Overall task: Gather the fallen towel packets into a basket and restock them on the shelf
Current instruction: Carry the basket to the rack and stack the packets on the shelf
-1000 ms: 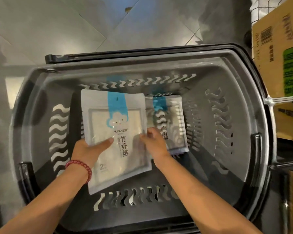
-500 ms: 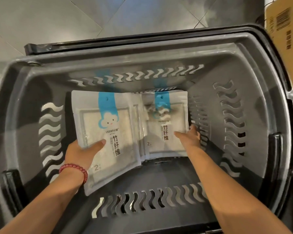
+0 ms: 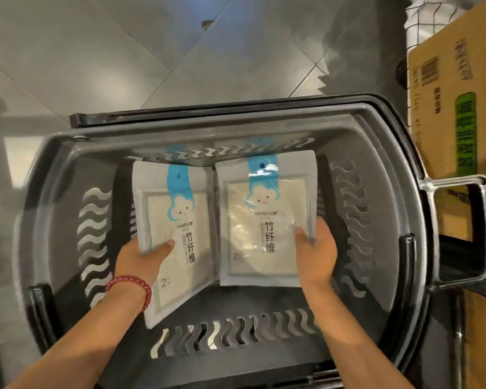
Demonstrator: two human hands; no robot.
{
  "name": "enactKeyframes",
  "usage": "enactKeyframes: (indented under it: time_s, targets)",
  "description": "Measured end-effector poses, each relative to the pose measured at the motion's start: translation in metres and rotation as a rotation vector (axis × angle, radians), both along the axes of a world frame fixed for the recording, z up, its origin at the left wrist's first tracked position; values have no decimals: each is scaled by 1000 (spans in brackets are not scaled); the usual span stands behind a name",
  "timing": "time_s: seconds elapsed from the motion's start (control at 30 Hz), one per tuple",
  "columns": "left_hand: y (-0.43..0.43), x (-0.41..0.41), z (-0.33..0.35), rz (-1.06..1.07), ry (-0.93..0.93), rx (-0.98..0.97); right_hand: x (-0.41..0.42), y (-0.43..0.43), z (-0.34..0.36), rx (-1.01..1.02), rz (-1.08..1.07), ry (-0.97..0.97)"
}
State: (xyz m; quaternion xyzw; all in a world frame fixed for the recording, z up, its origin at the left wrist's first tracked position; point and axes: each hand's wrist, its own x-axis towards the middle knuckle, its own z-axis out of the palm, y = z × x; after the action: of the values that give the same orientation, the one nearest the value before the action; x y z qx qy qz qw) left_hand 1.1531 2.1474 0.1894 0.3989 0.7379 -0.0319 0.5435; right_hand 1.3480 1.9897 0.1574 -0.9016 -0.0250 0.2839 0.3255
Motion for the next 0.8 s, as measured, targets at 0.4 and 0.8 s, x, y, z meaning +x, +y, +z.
enactKeyframes:
  time_s: [0.4,0.8]
  targets:
    - [-1,-8,13,137,-148,-145,-65,49,-17,148,213,560]
    - [-12,-27,-23,90,-76,50,29,-5,-108,-378,-13,538]
